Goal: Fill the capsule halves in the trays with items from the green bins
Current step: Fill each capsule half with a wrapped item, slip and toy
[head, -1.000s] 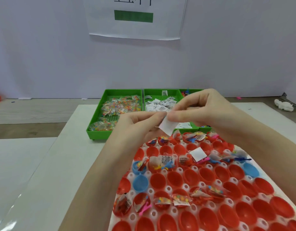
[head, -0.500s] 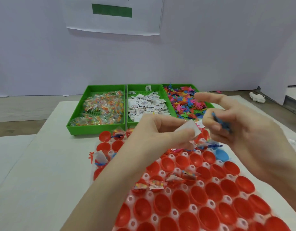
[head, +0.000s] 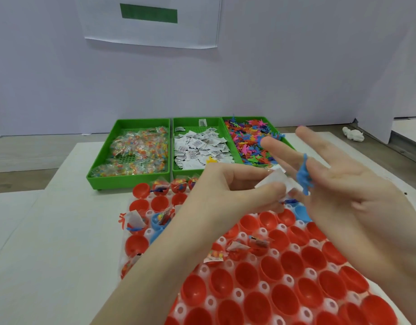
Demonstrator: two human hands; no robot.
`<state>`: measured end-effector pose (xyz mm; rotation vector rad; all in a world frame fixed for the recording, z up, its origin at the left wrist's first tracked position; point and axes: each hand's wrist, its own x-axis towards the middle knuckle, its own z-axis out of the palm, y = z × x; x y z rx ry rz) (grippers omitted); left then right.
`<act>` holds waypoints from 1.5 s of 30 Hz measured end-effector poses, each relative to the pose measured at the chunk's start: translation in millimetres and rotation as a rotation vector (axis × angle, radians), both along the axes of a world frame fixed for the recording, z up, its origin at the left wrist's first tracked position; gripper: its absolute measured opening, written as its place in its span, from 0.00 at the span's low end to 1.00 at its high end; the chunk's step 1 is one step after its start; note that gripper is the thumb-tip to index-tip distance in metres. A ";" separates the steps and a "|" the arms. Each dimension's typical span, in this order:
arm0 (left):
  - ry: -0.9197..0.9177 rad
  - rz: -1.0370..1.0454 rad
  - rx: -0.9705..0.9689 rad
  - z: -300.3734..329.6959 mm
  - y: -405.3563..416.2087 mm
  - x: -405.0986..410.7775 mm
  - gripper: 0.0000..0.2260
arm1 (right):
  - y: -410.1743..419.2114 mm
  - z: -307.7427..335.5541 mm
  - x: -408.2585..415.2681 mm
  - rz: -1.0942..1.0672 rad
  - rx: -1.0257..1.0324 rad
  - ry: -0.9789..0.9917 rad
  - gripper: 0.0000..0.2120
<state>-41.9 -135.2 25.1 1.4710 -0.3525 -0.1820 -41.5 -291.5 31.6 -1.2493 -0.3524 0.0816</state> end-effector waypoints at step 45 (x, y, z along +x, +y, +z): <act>-0.384 -0.095 1.109 -43.6 -3.9 16.1 0.10 | -16.6 -48.3 2.5 -0.296 -1.103 -0.193 0.16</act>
